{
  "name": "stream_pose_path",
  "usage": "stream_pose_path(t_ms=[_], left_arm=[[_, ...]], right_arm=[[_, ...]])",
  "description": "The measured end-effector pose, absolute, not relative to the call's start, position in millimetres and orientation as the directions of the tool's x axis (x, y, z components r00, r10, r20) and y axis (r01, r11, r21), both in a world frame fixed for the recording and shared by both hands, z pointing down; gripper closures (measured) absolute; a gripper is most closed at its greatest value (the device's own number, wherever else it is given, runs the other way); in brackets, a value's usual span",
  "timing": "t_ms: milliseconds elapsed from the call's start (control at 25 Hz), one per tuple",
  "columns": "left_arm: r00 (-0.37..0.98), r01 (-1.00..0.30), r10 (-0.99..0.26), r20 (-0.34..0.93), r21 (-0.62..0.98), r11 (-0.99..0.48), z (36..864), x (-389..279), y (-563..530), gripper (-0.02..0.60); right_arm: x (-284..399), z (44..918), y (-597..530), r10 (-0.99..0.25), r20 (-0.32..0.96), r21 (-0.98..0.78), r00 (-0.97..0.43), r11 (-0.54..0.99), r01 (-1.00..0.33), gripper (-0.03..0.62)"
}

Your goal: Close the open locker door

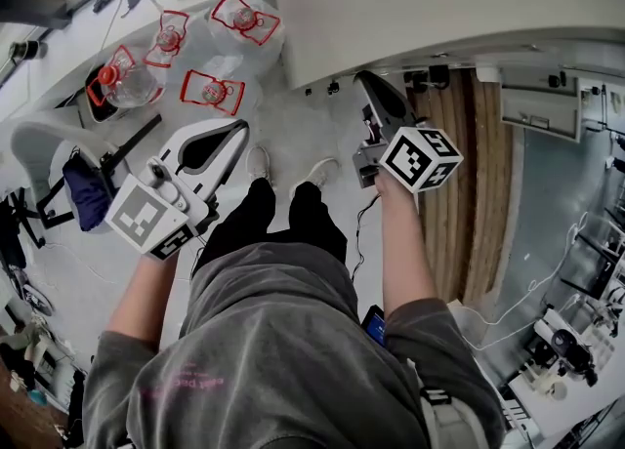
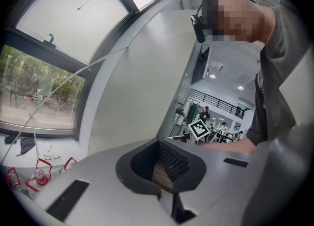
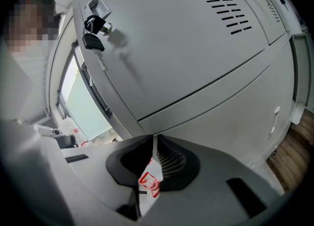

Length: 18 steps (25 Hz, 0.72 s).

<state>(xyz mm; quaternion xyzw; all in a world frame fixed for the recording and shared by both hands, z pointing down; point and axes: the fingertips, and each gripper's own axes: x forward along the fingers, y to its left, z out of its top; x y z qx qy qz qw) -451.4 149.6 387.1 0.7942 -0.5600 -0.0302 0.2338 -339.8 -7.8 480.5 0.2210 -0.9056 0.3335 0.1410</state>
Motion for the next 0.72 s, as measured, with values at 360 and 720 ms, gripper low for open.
stream_pose_path(t_ms=[360, 720], left_arm=[[0.37, -0.877, -0.904, 0.213, 0.401, -0.265, 384.5, -451.9, 145.7, 0.568], [0.415, -0.865, -0.89, 0.188, 0.386, -0.322, 374.4, -442.6, 143.6, 0.568]], right_arm=[[-341.3, 481.0, -7.6, -0.301, 0.404, -0.544, -0.864, 0.68, -0.491, 0.553], [-325.6, 464.0, 5.6, -0.337, 0.378, -0.532, -0.862, 0.683, -0.5, 0.553]])
